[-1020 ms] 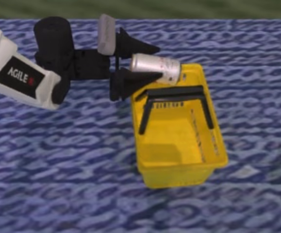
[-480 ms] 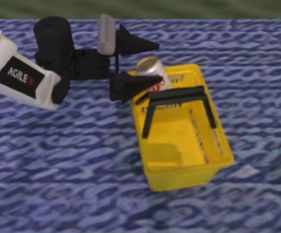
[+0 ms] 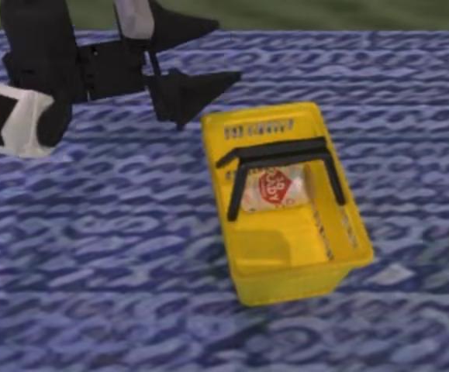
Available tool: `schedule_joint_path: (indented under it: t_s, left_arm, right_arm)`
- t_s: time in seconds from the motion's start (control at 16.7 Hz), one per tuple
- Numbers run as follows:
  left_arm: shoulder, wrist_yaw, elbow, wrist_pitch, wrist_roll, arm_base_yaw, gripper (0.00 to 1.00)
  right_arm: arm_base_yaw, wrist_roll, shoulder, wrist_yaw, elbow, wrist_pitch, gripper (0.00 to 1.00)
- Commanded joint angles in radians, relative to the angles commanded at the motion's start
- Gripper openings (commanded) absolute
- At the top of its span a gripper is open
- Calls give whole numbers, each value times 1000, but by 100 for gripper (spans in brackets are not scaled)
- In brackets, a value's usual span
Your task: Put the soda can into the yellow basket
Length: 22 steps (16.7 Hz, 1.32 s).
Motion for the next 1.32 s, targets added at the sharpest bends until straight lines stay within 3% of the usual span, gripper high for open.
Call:
schedule_joint_path:
  t_s: [0.24,0.9,1.14,1.32]
  left_arm:
    - [-352,-200,-172,-153,-36,60,100]
    - [-1556,-823,-807,-650,-48,218,100]
    - [-1873,-994,-1007,-789,-22,250,100]
    - [-2003,-1075,-1105,-855,-4,263,100]
  right_arm:
    - [108,-176,374,2,371,-257,100]
    - [417,-697,1534,21,1523,-1023,100]
    - [502,-831,1833,21,1819,-1217,100]
    - [541,-890,1953,19,1937,-1302,100]
